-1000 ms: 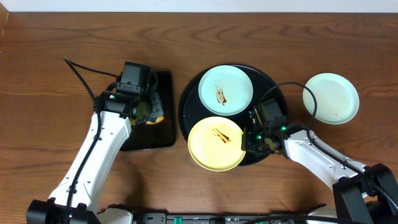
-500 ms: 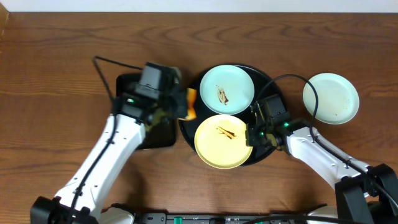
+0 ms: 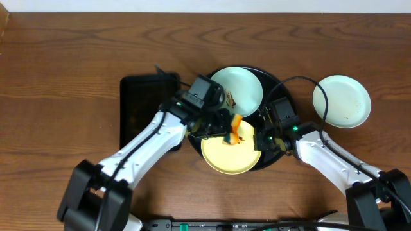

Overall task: Clean dirty plates on tray and stack at the side
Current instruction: 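Scrub the yellow plate with the sponge while the right gripper holds it, then drag the yellow plate rightward off the tray with the right gripper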

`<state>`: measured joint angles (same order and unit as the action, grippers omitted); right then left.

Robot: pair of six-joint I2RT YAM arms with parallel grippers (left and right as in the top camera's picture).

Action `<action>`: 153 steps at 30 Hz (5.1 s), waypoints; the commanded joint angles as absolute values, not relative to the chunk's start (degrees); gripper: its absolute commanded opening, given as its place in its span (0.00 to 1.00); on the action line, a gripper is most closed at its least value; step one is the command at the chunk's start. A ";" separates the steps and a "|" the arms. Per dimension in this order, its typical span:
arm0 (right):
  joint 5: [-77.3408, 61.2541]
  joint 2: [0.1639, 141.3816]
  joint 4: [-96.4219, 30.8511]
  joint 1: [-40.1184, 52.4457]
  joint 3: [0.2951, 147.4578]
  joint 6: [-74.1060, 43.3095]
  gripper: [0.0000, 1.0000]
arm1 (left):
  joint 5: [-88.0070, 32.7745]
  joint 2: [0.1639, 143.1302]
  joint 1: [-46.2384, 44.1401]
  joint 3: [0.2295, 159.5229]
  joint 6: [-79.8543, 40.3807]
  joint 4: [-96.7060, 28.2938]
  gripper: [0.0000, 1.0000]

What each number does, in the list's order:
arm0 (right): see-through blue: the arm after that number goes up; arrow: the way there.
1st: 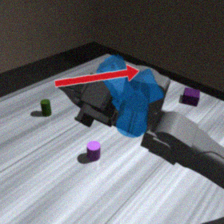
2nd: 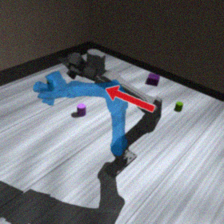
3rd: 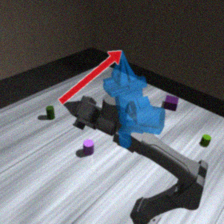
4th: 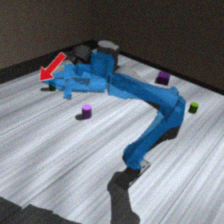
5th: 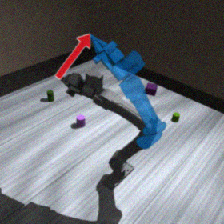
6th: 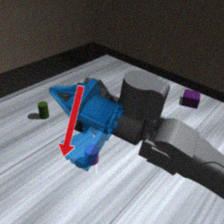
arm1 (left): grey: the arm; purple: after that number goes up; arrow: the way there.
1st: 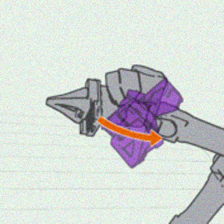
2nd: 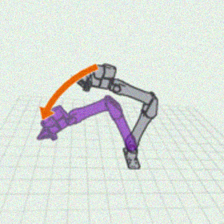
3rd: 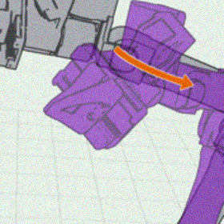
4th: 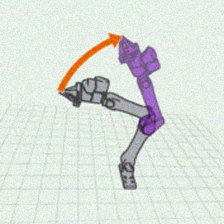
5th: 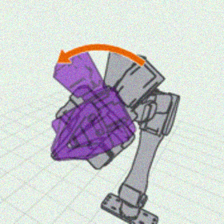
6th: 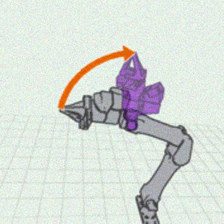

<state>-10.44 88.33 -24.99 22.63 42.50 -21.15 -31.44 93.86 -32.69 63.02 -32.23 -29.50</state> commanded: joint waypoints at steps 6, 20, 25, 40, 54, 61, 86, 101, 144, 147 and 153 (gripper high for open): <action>-8.80 88.40 -25.08 22.59 43.70 -20.10 0.01 | -42.28 101.08 -33.89 63.18 -37.43 -25.93 0.08; -8.80 88.38 -25.08 22.57 43.70 -20.10 0.01 | -45.39 106.85 -34.81 63.07 -38.72 -22.13 0.07; -8.80 88.40 -25.10 22.59 43.70 -20.10 0.01 | -42.89 108.27 -36.42 62.98 -38.65 -22.17 0.08; -8.78 88.38 -27.09 22.57 43.70 -20.08 0.01 | -21.78 108.31 -34.02 62.85 -38.65 -26.92 0.08; -6.83 88.38 -29.15 22.57 43.70 -20.08 0.01 | -20.91 107.83 -27.42 62.87 -38.70 -26.74 0.07; -6.20 88.38 -29.54 22.57 43.70 -20.10 0.01 | -14.74 101.95 -26.37 62.87 -38.65 -30.46 0.08; -14.48 88.40 -29.67 22.59 41.36 -21.93 0.26 | -0.08 84.53 -19.20 62.87 -32.75 -44.53 0.08; -11.49 88.29 -28.47 22.52 40.84 -24.77 0.01 | -0.16 84.53 -16.29 62.87 -32.60 -44.77 0.08; 4.49 87.99 -78.94 20.64 67.61 -13.37 0.01 | -0.80 84.53 -16.29 62.87 -32.62 -44.75 0.08; 7.55 87.99 -78.46 20.25 67.61 -15.88 0.01 | -0.80 84.53 -16.29 62.87 -32.62 -44.75 0.08; 10.00 87.99 -75.61 18.22 67.72 -17.52 0.01 | -0.80 84.53 -16.29 62.87 -32.62 -44.75 0.08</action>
